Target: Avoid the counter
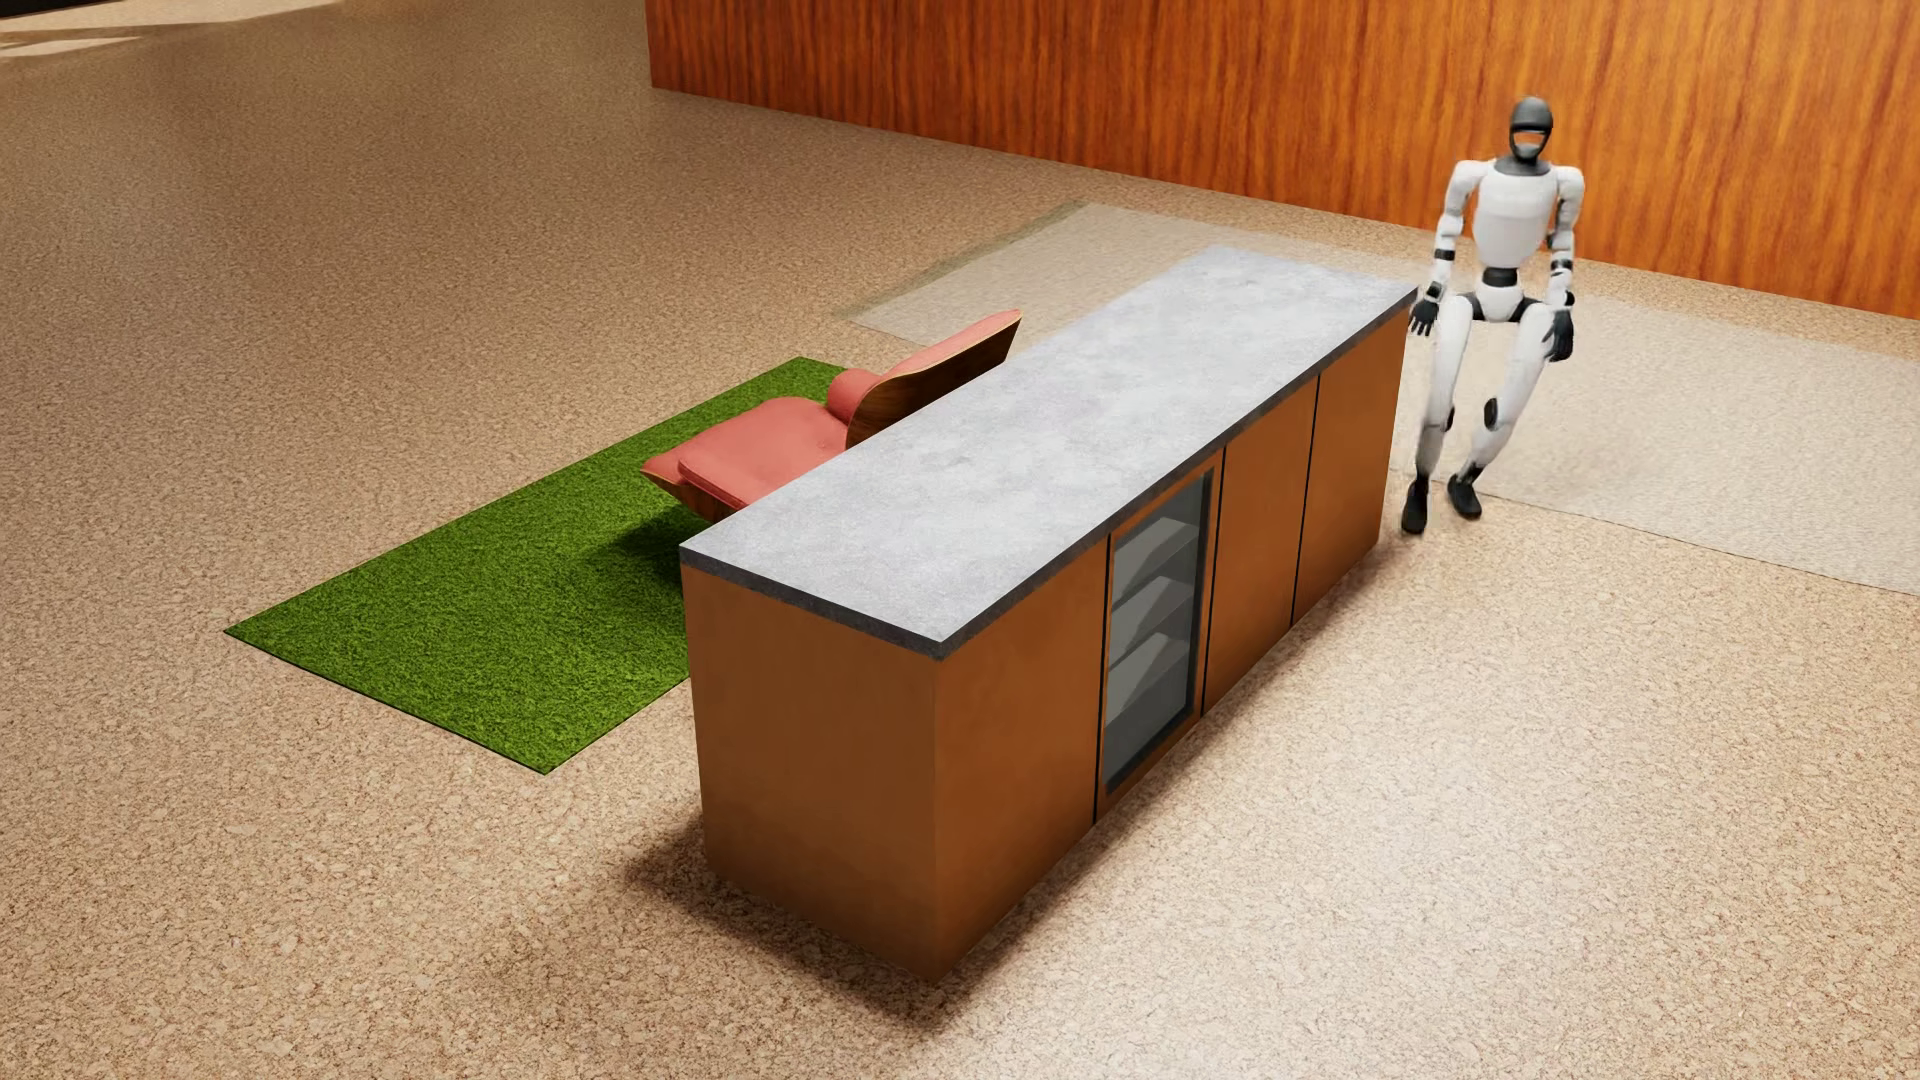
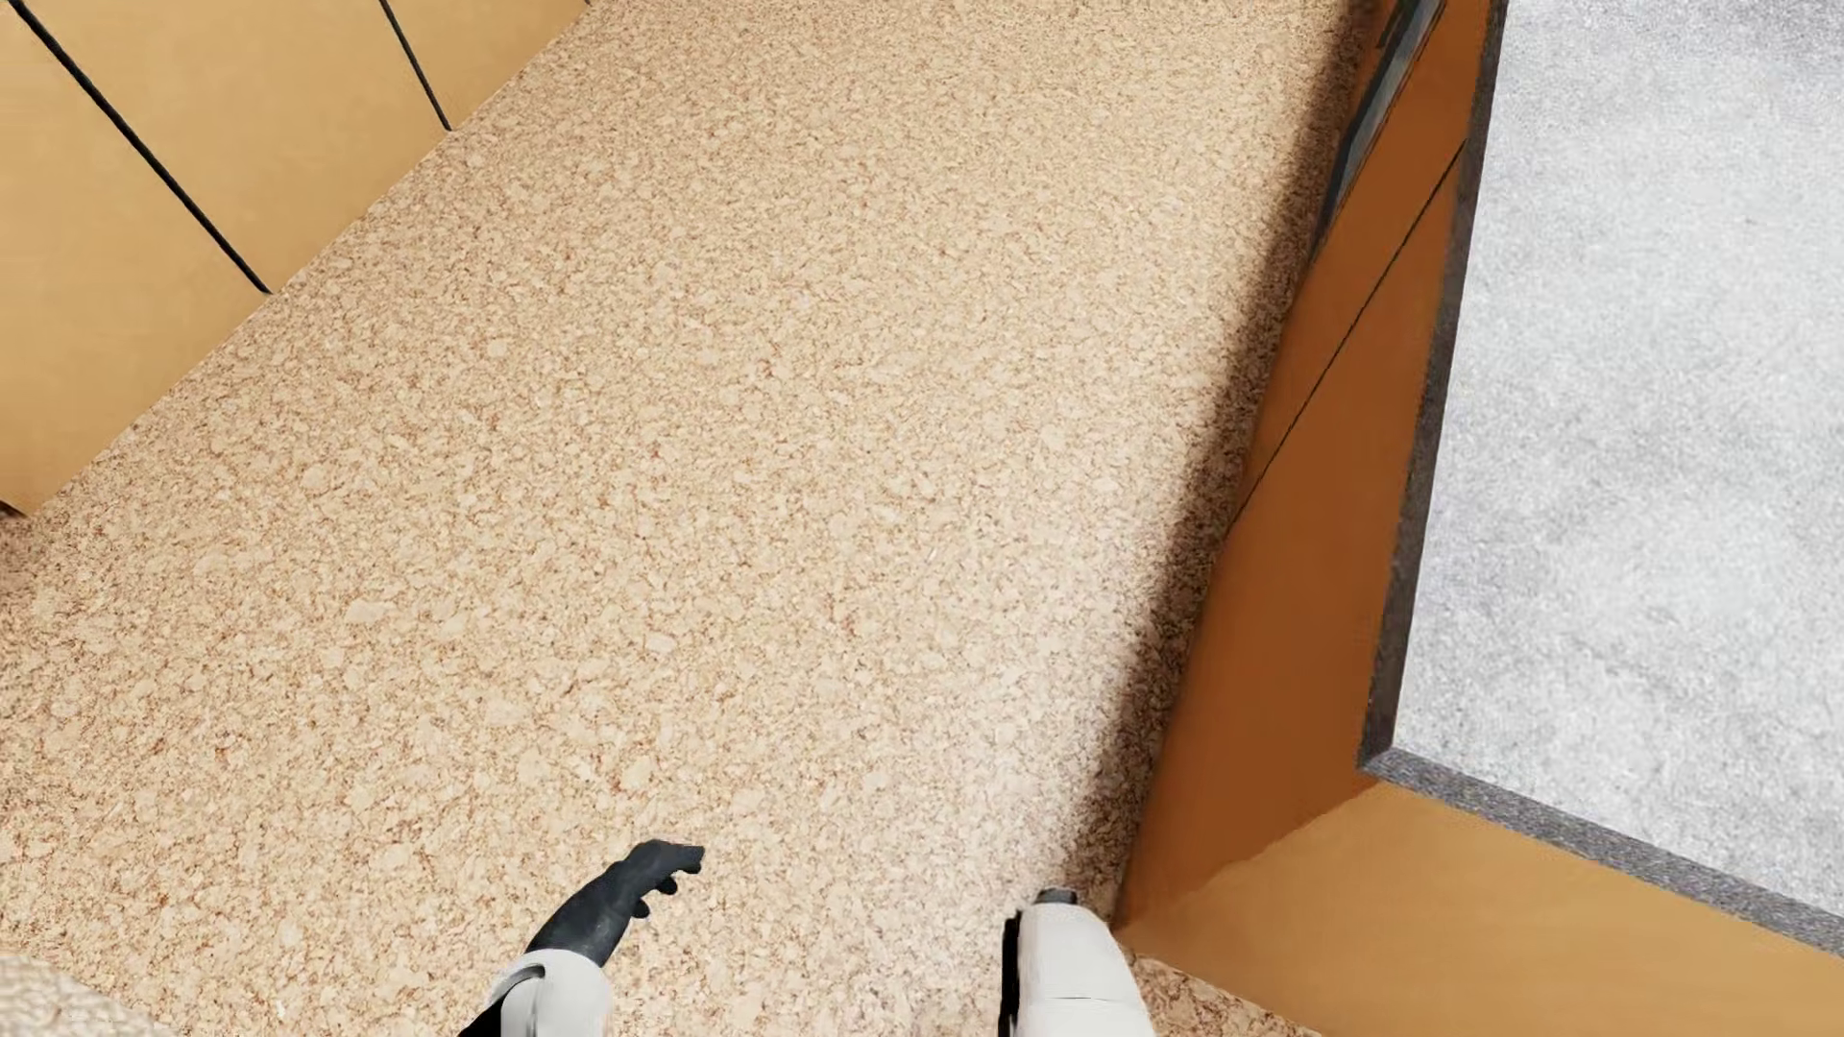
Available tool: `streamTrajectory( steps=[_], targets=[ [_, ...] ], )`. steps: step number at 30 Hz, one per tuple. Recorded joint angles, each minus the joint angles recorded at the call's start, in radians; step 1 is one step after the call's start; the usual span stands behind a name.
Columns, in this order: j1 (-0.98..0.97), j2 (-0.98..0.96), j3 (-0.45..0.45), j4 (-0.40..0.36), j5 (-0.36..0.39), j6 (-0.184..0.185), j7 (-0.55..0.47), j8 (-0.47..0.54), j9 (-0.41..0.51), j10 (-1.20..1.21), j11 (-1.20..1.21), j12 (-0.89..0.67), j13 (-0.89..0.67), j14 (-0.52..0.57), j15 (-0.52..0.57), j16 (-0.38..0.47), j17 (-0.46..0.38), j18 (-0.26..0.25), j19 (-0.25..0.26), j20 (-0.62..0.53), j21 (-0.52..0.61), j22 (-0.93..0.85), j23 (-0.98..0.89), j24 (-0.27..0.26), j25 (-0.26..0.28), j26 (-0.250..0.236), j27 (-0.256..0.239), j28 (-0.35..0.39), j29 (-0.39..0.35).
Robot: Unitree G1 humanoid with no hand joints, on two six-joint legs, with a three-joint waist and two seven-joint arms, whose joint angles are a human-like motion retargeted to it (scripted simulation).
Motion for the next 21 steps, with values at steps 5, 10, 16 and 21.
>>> streamTrajectory(
  steps=[5,10,16,21],
  targets=[
    [0.292,-0.003,-0.024,-0.034,0.168,-0.001,-0.092,-0.03,-0.013,-0.136,-0.831,-0.07,0.158,-0.03,-0.048,0.046,0.06,-0.029,0.242,-0.09,-0.031,0.097,-0.035,-0.017,0.047,0.083,-0.056,0.01,0.024],
    [0.311,0.009,-0.071,0.081,0.179,0.052,-0.099,-0.164,-0.01,0.347,-0.34,0.001,0.169,0.332,0.012,0.055,0.145,-0.165,-0.132,-0.17,-0.199,0.417,-0.245,0.084,0.106,0.195,0.002,-0.059,-0.131],
    [-0.298,0.423,0.021,0.345,0.287,0.107,-0.151,-0.151,-0.001,0.991,-0.445,0.228,-0.305,0.326,-0.218,0.004,0.036,-0.086,-0.116,0.059,0.003,0.264,0.081,0.008,-0.074,0.143,0.07,0.022,-0.157],
    [-0.514,0.72,0.104,0.34,0.35,0.103,-0.103,0.002,-0.024,0.199,-0.587,0.306,-0.618,0.354,-0.342,0.007,-0.01,-0.143,-0.086,0.115,0.032,0.157,-0.213,0.021,0.097,0.086,-0.125,0.024,-0.195]
  ],
)
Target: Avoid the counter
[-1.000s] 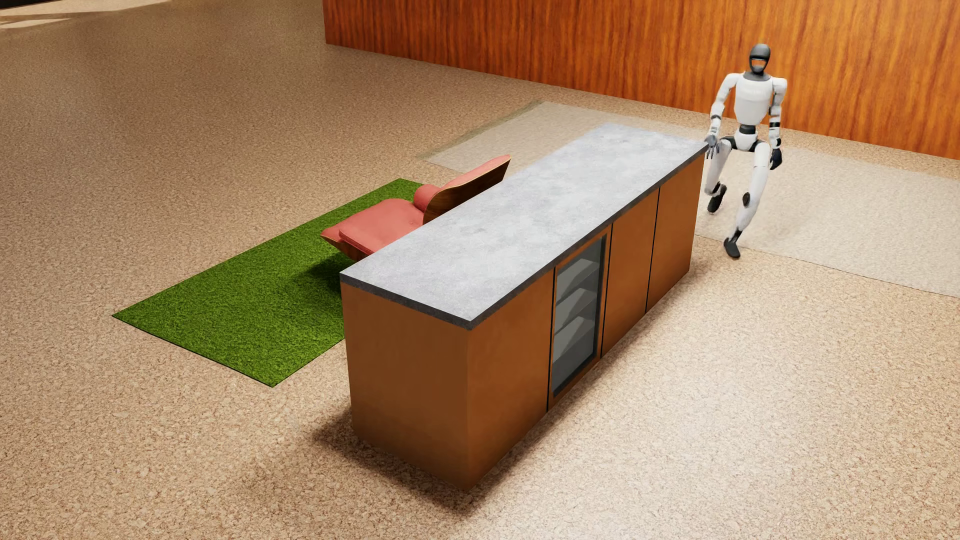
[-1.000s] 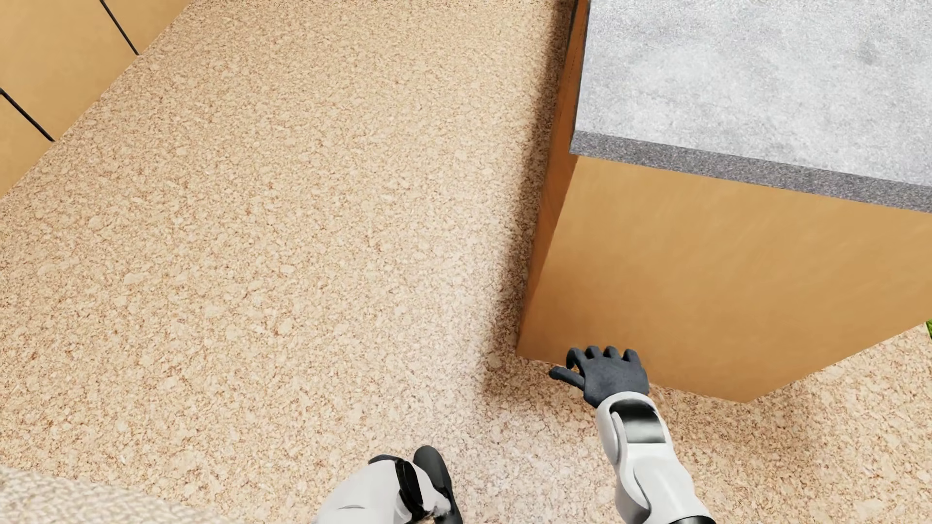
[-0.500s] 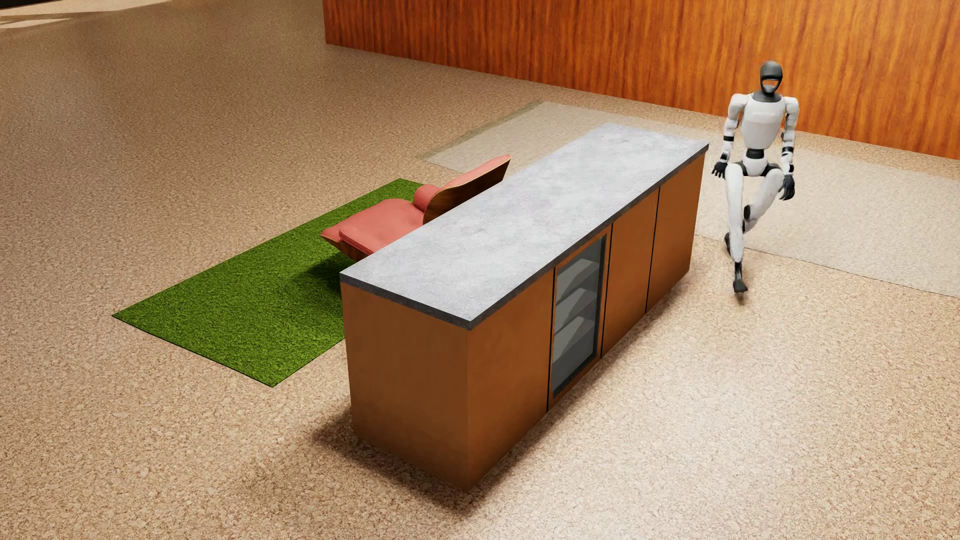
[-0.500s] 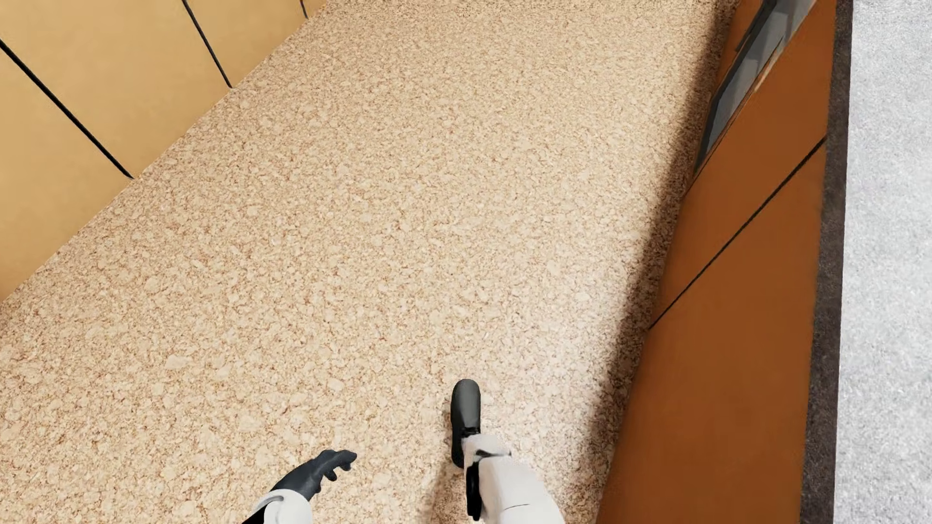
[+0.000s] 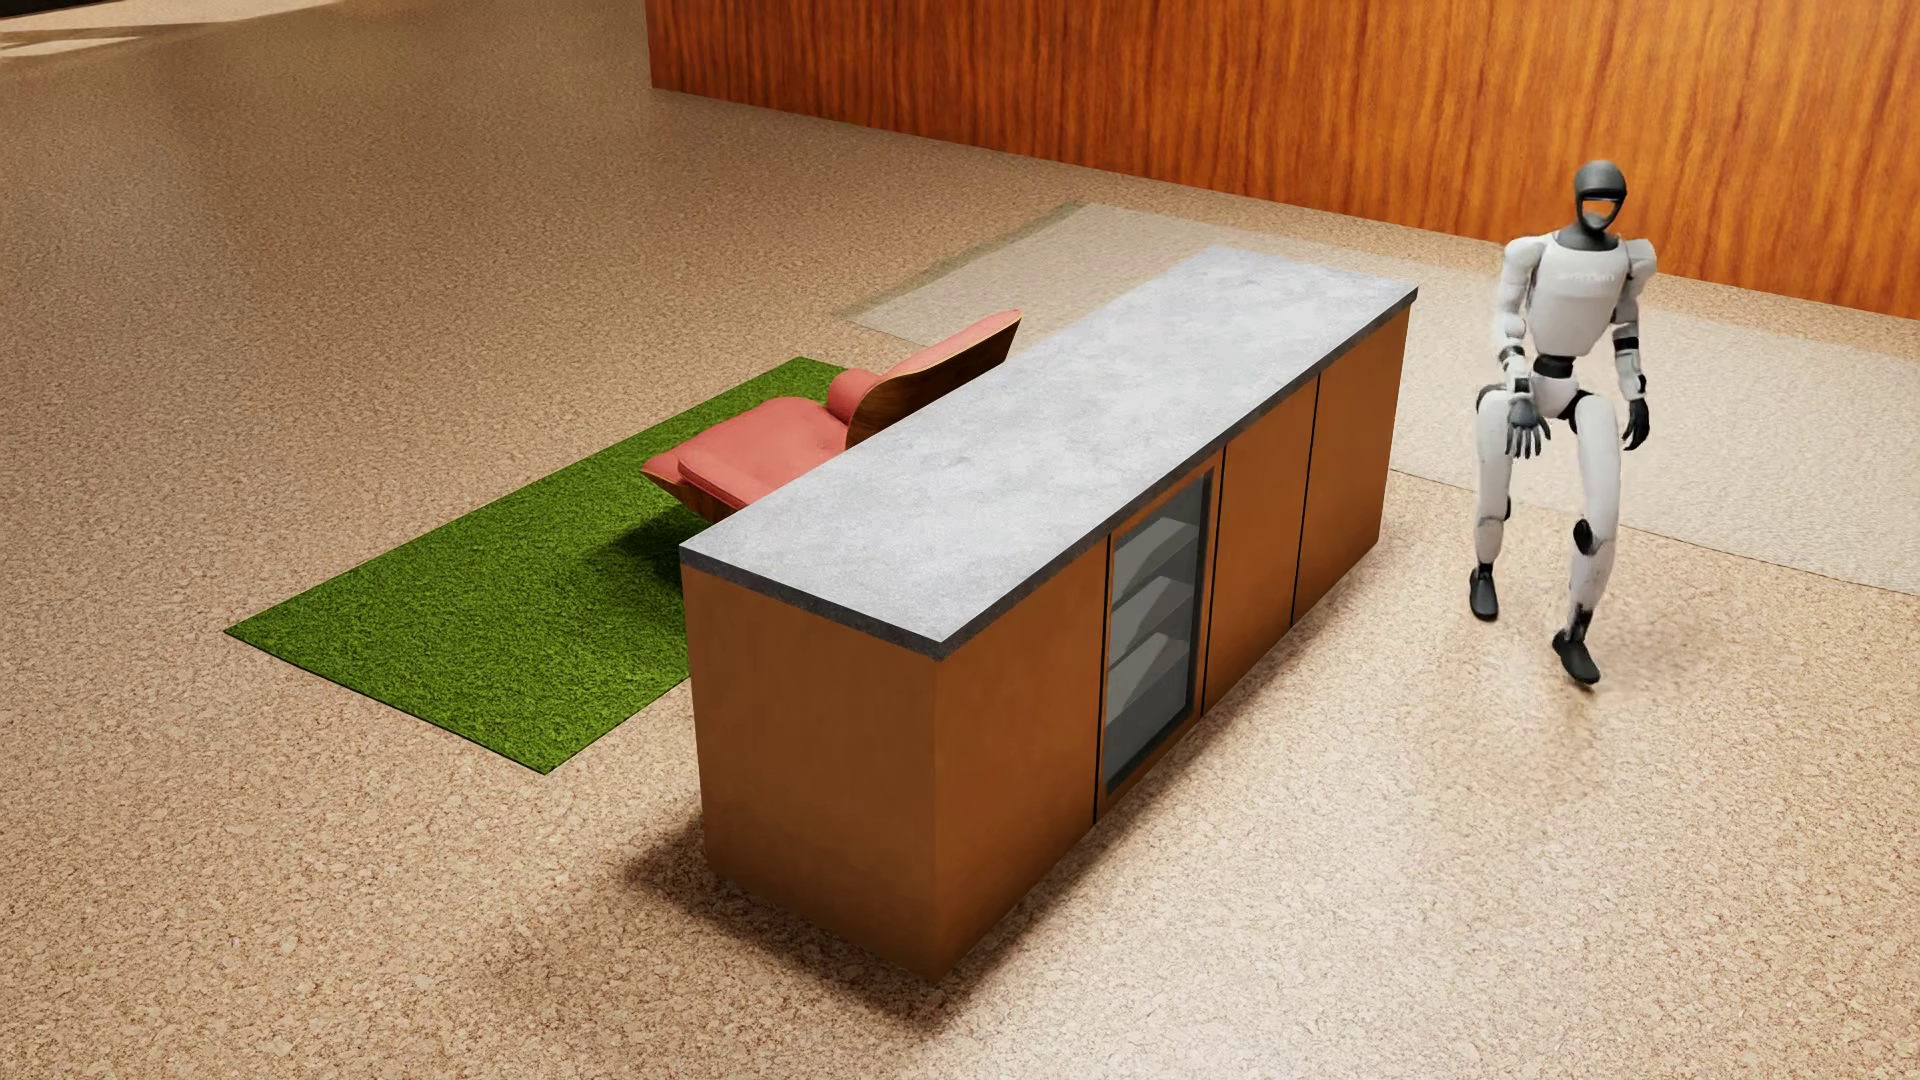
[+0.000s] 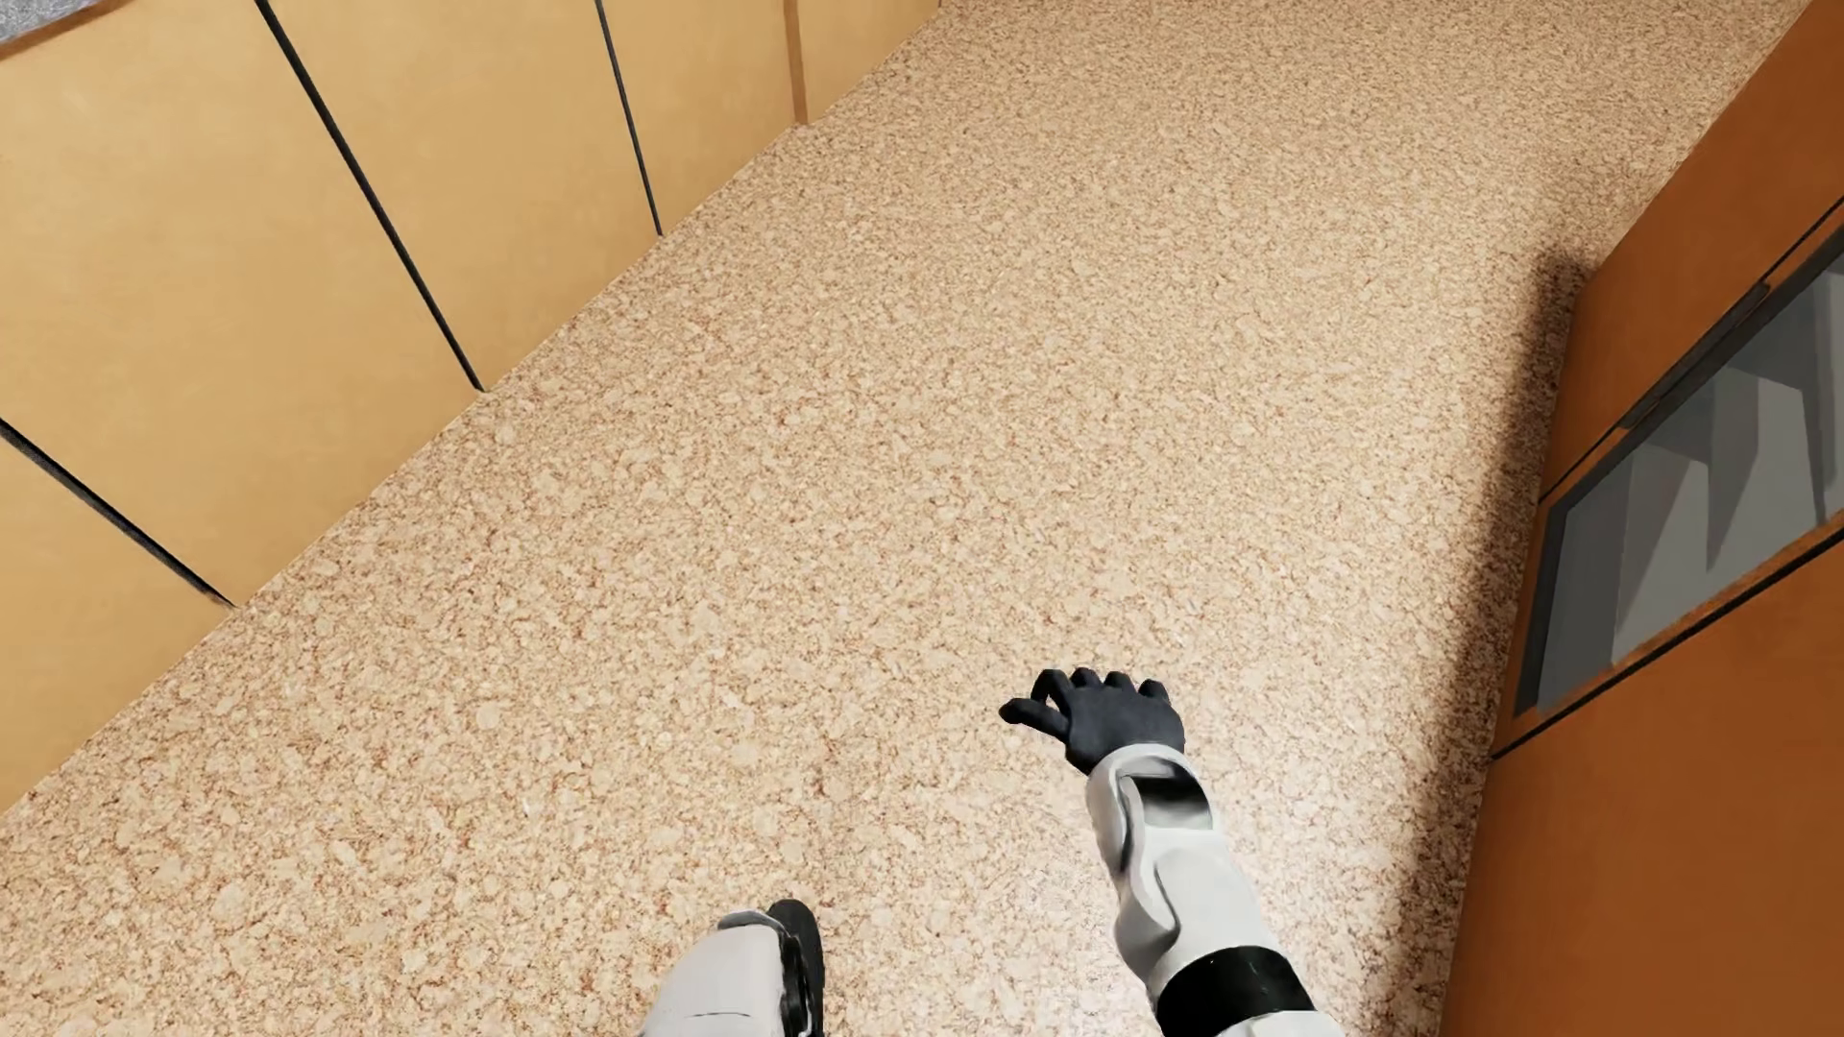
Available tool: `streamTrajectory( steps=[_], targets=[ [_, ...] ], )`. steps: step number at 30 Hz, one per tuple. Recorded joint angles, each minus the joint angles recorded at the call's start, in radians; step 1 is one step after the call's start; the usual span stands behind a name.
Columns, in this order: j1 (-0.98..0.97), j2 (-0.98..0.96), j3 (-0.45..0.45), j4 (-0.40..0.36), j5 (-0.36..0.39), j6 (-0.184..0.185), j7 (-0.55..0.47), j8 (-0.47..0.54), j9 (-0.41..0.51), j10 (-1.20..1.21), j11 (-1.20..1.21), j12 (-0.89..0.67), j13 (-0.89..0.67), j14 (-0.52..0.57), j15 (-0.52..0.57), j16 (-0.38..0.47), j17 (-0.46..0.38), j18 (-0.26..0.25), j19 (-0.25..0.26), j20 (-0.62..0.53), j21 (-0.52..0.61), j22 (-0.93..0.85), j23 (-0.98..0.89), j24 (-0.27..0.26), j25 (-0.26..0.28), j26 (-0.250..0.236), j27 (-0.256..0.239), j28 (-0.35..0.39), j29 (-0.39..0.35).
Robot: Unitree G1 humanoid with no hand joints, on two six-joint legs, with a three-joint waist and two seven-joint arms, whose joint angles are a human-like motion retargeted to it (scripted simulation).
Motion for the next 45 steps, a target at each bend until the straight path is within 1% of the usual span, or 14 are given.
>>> streamTrajectory(
  steps=[3,6,8,10,16,20,22,24,27,30,35,40,41,45],
  targets=[
    [-0.001,0.158,-0.009,-0.082,0.0,0.004,0.036,0.025,-0.005,-0.507,-0.071,0.0,-0.055,-0.062,-0.02,-0.013,-0.059,-0.157,0.015,0.001,0.044,0.02,-0.245,0.011,0.128,0.006,-0.011,-0.062,-0.031],
    [-0.005,0.246,0.009,-0.127,-0.066,-0.018,0.084,0.006,-0.006,-0.263,0.07,0.009,0.017,0.078,0.133,-0.035,-0.078,0.042,0.046,0.009,0.065,0.043,-0.357,0.067,0.21,0.015,0.013,-0.086,-0.03],
    [0.006,0.149,0.021,-0.114,-0.154,-0.051,0.139,-0.032,-0.001,-0.043,0.455,0.022,0.089,0.052,0.341,-0.093,-0.098,0.097,0.196,0.074,0.113,0.072,-0.321,0.037,0.072,0.039,0.063,-0.031,-0.047],
    [0.091,-0.044,0.01,-0.136,-0.264,-0.091,0.177,-0.032,0.005,0.057,0.869,-0.008,0.175,-0.096,0.451,-0.112,-0.054,0.092,0.192,0.094,0.096,0.139,-0.2,0.026,-0.023,0.081,0.115,-0.054,-0.1],
    [0.505,-0.588,-0.094,-0.276,-0.362,-0.129,0.092,-0.057,-0.003,-0.154,0.891,-0.192,0.484,-0.258,0.327,-0.043,0.061,0.056,0.101,-0.024,-0.277,0.097,0.191,0.112,0.263,-0.017,0.339,-0.109,-0.104],
    [0.732,-0.6,-0.123,-0.328,-0.428,-0.134,-0.005,-0.304,-0.017,-0.307,-0.027,-0.384,0.767,-0.333,0.367,0.033,0.012,0.027,0.118,-0.135,-0.162,0.039,0.19,0.062,0.186,-0.068,0.25,-0.085,-0.001],
    [0.846,-0.635,-0.128,-0.335,-0.346,-0.135,-0.005,-0.251,-0.014,-0.341,-0.231,-0.421,0.805,-0.36,0.276,0.044,-0.021,0.014,0.276,-0.135,-0.071,0.039,0.242,0.037,0.056,-0.052,0.226,-0.071,0.124],
    [0.93,-0.645,-0.132,-0.329,-0.301,-0.128,0.037,-0.268,-0.016,-0.277,-0.078,-0.4,0.788,-0.341,0.328,0.046,-0.046,-0.009,0.191,-0.097,-0.033,0.066,0.249,0.011,-0.062,-0.02,0.2,-0.071,0.227],
    [0.874,-0.602,-0.164,-0.234,-0.274,-0.084,0.045,-0.306,-0.011,0.112,0.129,-0.356,0.77,-0.053,0.419,0.067,0.048,-0.069,-0.115,-0.139,-0.197,0.167,0.136,0.057,-0.008,0.033,0.174,-0.138,0.155],
    [0.576,-0.494,-0.159,-0.083,-0.183,-0.027,0.001,-0.299,0.006,0.689,0.229,-0.277,0.609,0.049,0.246,0.076,0.14,-0.043,-0.109,-0.16,-0.336,0.2,0.121,0.137,0.114,0.058,0.205,-0.205,0.054],
    [0.159,-0.175,-0.061,0.056,0.005,0.015,-0.051,-0.071,0.005,0.661,0.066,-0.052,0.186,-0.005,0.145,-0.011,0.105,0.039,-0.082,0.005,-0.098,0.07,0.199,0.037,-0.142,0.024,0.082,-0.179,0.059],
    [0.149,0.082,-0.027,-0.02,0.043,0.025,-0.139,0.119,-0.015,-0.43,-0.03,-0.017,-0.02,0.004,0.015,-0.013,0.064,-0.045,-0.034,0.017,0.034,0.097,-0.077,0.081,-0.051,0.043,-0.094,-0.193,-0.109],
    [0.137,0.124,-0.032,-0.035,0.039,0.027,-0.11,0.122,-0.014,-0.492,-0.022,-0.028,-0.014,-0.046,-0.016,-0.008,0.05,-0.174,-0.02,0.012,0.033,0.111,-0.138,0.1,-0.008,0.044,-0.111,-0.196,-0.13],
    [0.139,0.241,-0.02,-0.102,-0.036,-0.001,-0.087,0.064,-0.006,-0.192,0.163,-0.052,0.115,0.136,0.094,-0.043,-0.011,-0.074,-0.022,0.061,0.016,0.103,-0.192,0.09,0.126,0.049,-0.08,-0.164,-0.098]
  ],
)
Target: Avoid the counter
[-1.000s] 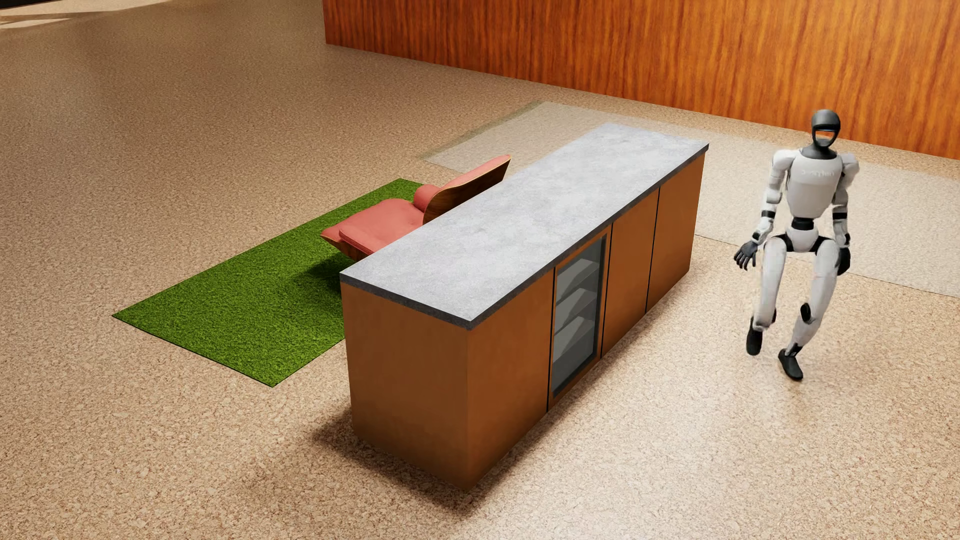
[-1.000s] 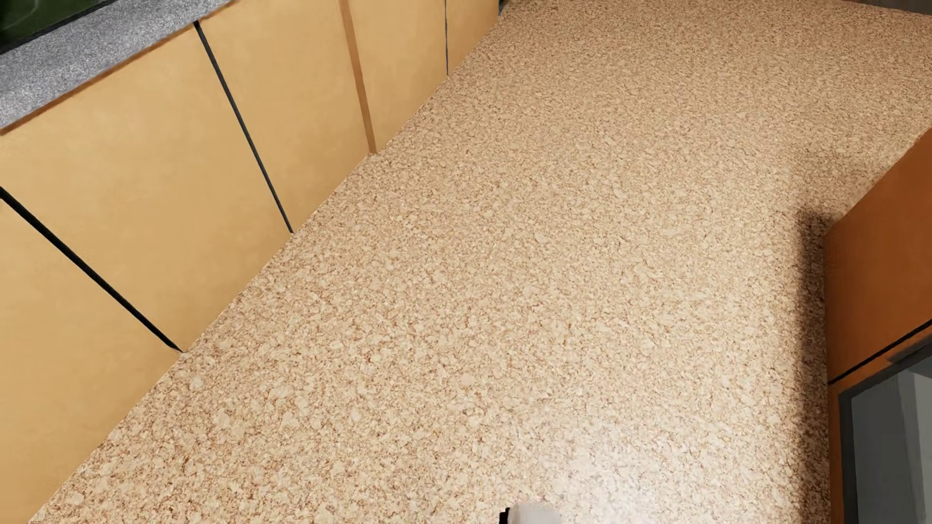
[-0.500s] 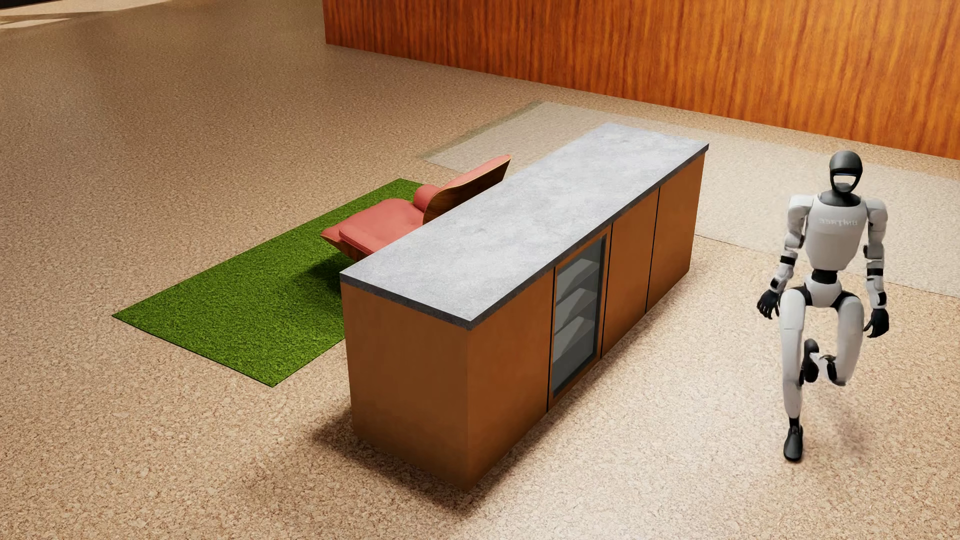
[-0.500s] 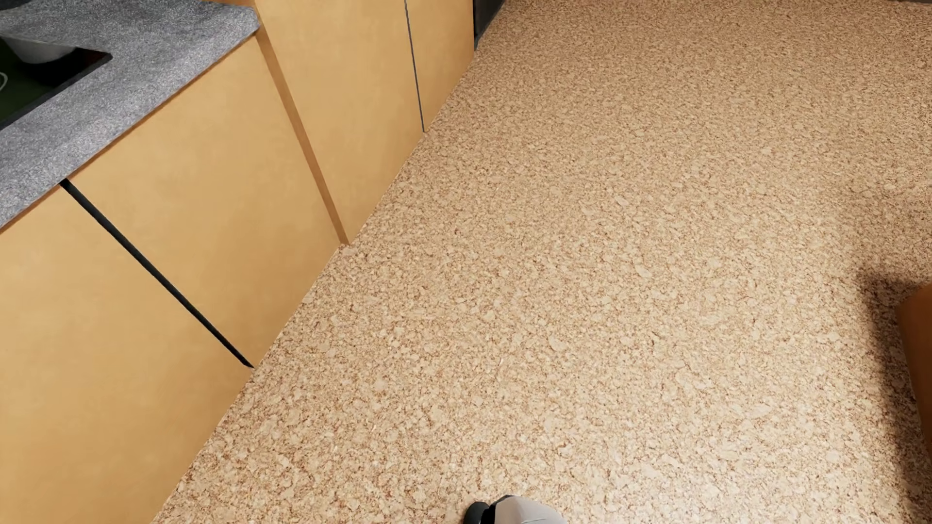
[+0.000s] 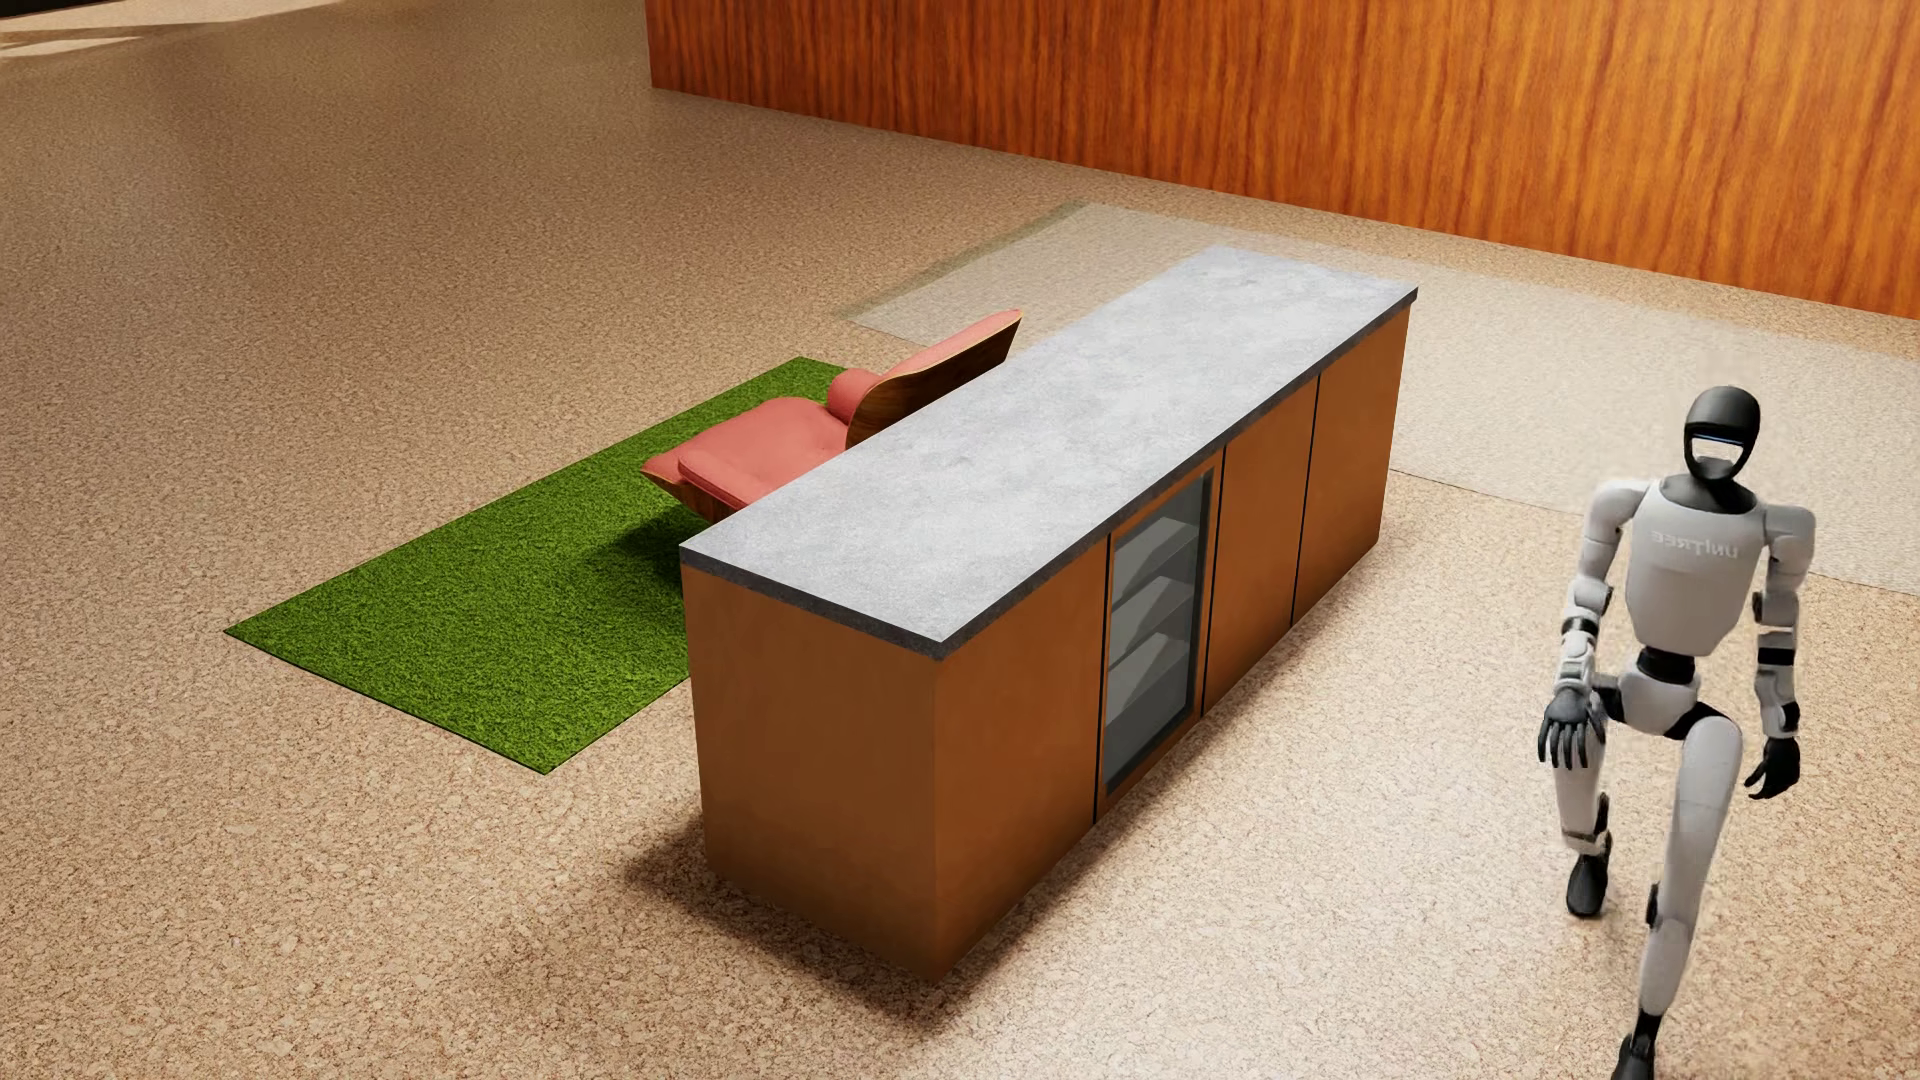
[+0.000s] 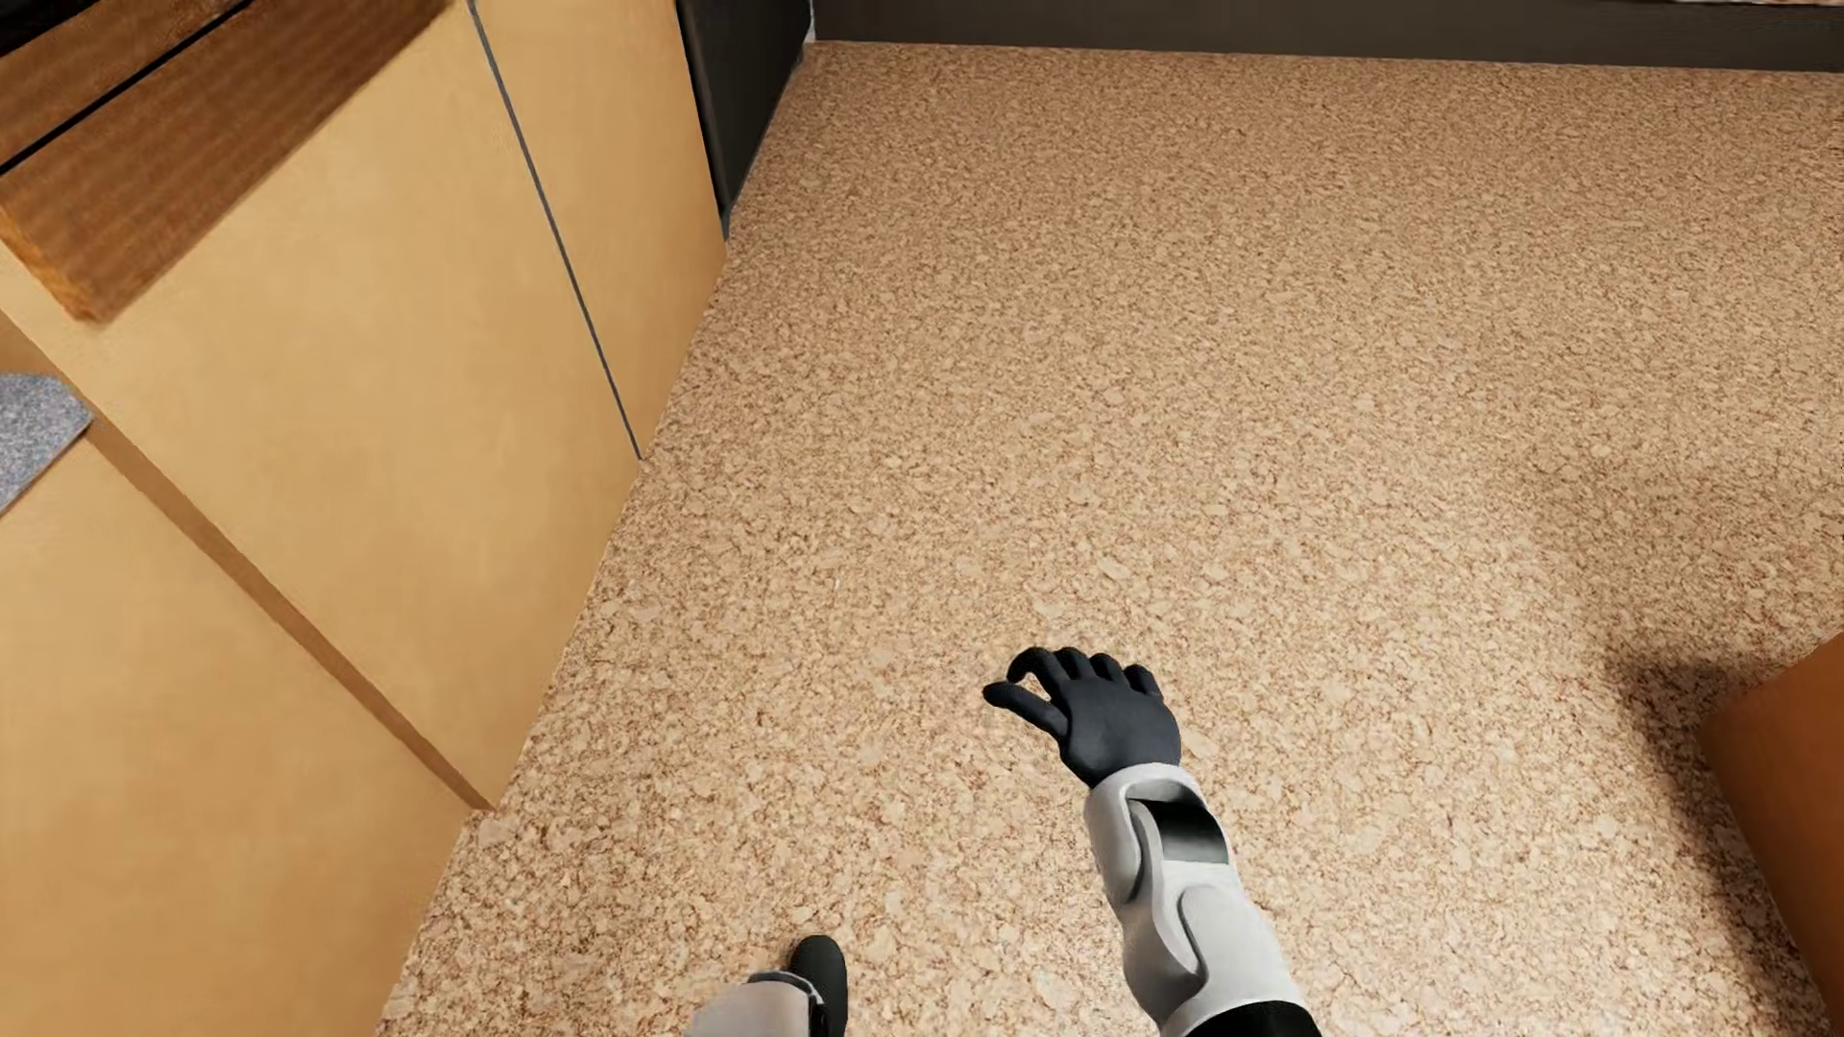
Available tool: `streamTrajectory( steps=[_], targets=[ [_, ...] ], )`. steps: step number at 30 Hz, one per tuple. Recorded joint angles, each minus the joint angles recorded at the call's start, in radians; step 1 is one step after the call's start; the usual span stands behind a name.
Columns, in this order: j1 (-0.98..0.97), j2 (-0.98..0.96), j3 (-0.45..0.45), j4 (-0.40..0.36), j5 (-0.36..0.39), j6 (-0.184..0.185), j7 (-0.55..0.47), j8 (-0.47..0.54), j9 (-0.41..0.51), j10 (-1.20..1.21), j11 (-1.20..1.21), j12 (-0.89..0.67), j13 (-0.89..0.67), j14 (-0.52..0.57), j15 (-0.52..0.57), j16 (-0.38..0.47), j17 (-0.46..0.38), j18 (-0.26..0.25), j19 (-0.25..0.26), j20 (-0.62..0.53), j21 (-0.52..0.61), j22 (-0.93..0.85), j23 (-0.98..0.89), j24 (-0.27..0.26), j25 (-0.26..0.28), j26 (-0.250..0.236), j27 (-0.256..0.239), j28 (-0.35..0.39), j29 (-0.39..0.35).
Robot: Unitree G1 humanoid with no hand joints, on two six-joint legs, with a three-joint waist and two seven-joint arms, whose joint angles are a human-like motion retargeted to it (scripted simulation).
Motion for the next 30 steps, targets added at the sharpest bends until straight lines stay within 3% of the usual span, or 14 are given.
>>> streamTrajectory(
  steps=[3,5,7,9,12,14,15,17,19,23,24,26,29,30],
  targets=[
    [0.057,-0.241,0.011,-0.015,-0.172,-0.058,0.101,-0.093,0.016,0.171,0.591,-0.024,0.086,-0.195,0.318,-0.052,-0.016,0.028,0.208,0.048,-0.017,0.033,0.213,-0.052,-0.097,0.008,0.152,0.028,0.096],
    [0.146,-0.459,-0.007,-0.025,-0.271,-0.098,0.145,-0.126,0.024,0.153,0.844,-0.09,0.142,-0.267,0.276,-0.021,0.017,0.023,0.157,0.003,-0.085,0.096,0.399,0.016,-0.107,0.023,0.285,0.008,0.138],
    [0.235,-0.654,-0.036,-0.049,-0.313,-0.119,0.152,-0.166,0.027,0.096,0.905,-0.172,0.236,-0.309,0.256,0.016,-0.005,0.016,0.161,-0.056,-0.085,0.121,0.489,0.097,-0.167,0.005,0.327,-0.01,0.218],
    [0.321,-0.808,-0.065,-0.077,-0.335,-0.13,0.155,-0.196,0.026,0.032,0.784,-0.254,0.373,-0.346,0.243,0.035,-0.033,0.01,0.151,-0.056,-0.096,0.108,0.44,0.077,-0.2,-0.047,0.271,0.007,0.226],
    [0.437,-0.87,-0.092,-0.105,-0.382,-0.138,0.159,-0.302,0.023,-0.043,0.218,-0.356,0.56,-0.41,0.236,0.078,0.004,-0.012,0.129,-0.08,-0.252,0.056,0.371,0.011,-0.068,-0.09,0.247,0.022,0.197],
    [0.517,-0.826,-0.099,-0.126,-0.357,-0.141,0.17,-0.372,0.019,-0.1,-0.308,-0.42,0.624,-0.446,0.264,0.104,0.029,-0.03,0.19,-0.109,-0.281,0.051,0.376,0.006,-0.064,-0.074,0.28,0.027,0.206],
    [0.558,-0.841,-0.096,-0.133,-0.347,-0.143,0.19,-0.428,0.017,-0.118,-0.397,-0.44,0.638,-0.469,0.152,0.112,0.038,-0.04,0.254,-0.113,-0.274,0.053,0.38,0.003,-0.092,-0.065,0.285,0.031,0.226],
    [0.636,-0.853,-0.092,-0.129,-0.346,-0.138,0.266,-0.53,0.014,-0.083,-0.259,-0.414,0.615,-0.509,0.232,0.125,0.026,-0.065,0.154,-0.087,-0.225,0.044,0.395,-0.014,-0.189,-0.048,0.26,0.043,0.27],
    [0.698,-0.81,-0.106,-0.094,-0.333,-0.118,0.283,-0.55,0.011,0.022,-0.144,-0.363,0.592,-0.422,0.279,0.118,0.057,-0.078,-0.08,-0.077,-0.264,0.053,0.335,-0.025,-0.206,-0.039,0.265,0.048,0.229],
    [0.483,-0.699,-0.119,0.065,-0.204,-0.048,0.194,-0.476,0.014,0.698,0.017,-0.229,0.467,-0.047,0.118,0.1,0.178,0.012,-0.119,-0.077,-0.385,0.081,0.246,0.01,-0.012,-0.007,0.294,-0.007,0.087],
    [0.398,-0.648,-0.112,0.077,-0.153,-0.035,0.149,-0.441,0.015,0.826,0.004,-0.196,0.397,-0.097,0.091,0.082,0.172,0.022,-0.118,-0.074,-0.367,0.083,0.282,0.014,-0.01,-0.004,0.296,-0.011,0.106],
    [0.238,-0.533,-0.09,0.094,-0.056,-0.017,0.064,-0.343,0.015,0.97,-0.053,-0.147,0.248,-0.15,0.061,0.052,0.13,0.065,-0.116,-0.075,-0.192,0.081,0.351,0.026,-0.177,-0.008,0.272,-0.017,0.219],
    [0.057,-0.384,-0.043,0.151,0.044,-0.001,0.016,-0.142,0.009,0.863,-0.101,-0.1,0.08,-0.149,0.012,0.025,0.05,0.101,-0.105,-0.08,0.171,0.042,0.166,0.028,-0.584,-0.022,0.056,-0.004,0.244],
    [0.021,-0.341,-0.03,0.168,0.062,0.003,0.028,-0.076,0.009,0.744,-0.104,-0.085,0.058,-0.154,-0.011,0.022,0.06,0.109,-0.099,-0.083,0.206,0.022,0.054,0.024,-0.577,-0.034,0.016,0.004,0.185]
  ],
)
